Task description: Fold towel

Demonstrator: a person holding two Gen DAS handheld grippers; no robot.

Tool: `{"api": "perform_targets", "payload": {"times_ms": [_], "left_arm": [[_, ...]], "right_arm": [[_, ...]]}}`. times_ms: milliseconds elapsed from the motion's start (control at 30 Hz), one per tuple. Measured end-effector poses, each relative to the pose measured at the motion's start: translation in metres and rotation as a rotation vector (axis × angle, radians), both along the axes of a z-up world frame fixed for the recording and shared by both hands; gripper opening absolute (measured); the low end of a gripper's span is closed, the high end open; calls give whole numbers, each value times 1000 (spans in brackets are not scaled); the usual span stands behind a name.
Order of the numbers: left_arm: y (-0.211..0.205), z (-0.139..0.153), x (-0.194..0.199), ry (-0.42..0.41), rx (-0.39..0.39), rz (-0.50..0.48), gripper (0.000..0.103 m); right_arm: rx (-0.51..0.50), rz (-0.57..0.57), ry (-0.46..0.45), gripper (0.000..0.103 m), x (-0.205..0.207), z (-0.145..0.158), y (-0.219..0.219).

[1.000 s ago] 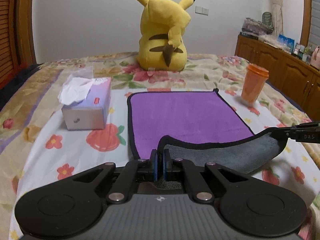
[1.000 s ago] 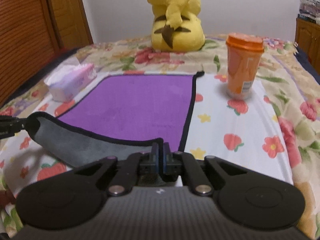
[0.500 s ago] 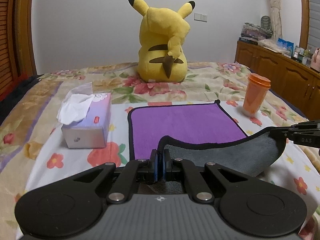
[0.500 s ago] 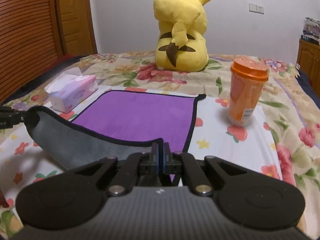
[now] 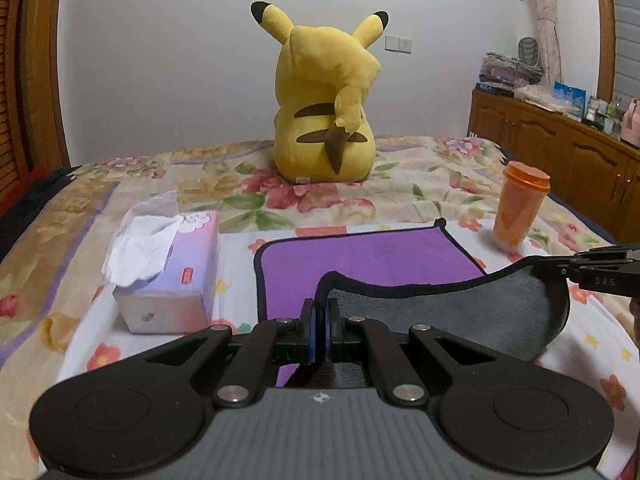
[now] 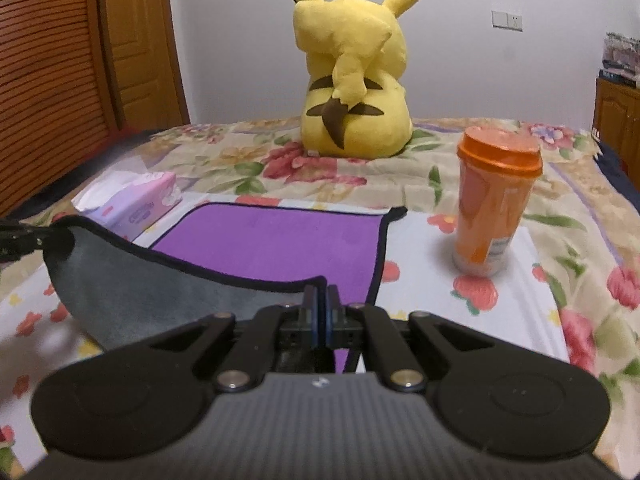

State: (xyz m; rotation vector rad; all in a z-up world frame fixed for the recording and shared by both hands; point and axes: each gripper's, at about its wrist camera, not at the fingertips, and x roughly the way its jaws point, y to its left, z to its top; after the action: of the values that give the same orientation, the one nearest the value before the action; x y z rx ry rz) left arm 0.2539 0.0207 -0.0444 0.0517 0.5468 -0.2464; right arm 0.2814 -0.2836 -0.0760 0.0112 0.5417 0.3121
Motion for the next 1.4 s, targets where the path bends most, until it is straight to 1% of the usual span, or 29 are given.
{"api": "perform_targets", "payload": {"times_ms": [100,233,367,500,600,833,933,1200,1267,1400], "left_arm": [[-2,6,4,-13,4,-5,8],[-1,8,11,-14,-14,8,8],[-2,9,15,-21,2,10,8],[0,15,22,-35,-7,15,8],[-1,21,28,-53,-9,18,8],[-6,38,55,-92,8,28,8],[-9,41,66,-102,18,31,8],[-16,38,98,-116,27,49,8],[-17,34,105,-113,29,50,8],[-17,25,120,-116,45,50,8]], "right_arm": [[-6,2,-22,4,5,3,1],[-18,11,-45,4,11,9,2],[-25,16,-59,4,14,15,4],[-31,28,-81,4,19,22,6],[-59,47,-109,4,25,29,9],[-93,72,-176,4,47,49,13],[-117,72,-199,4,56,52,14],[-126,43,-221,4,80,49,14],[-142,37,-229,4,86,47,15],[-206,46,-240,4,100,37,20]]}}
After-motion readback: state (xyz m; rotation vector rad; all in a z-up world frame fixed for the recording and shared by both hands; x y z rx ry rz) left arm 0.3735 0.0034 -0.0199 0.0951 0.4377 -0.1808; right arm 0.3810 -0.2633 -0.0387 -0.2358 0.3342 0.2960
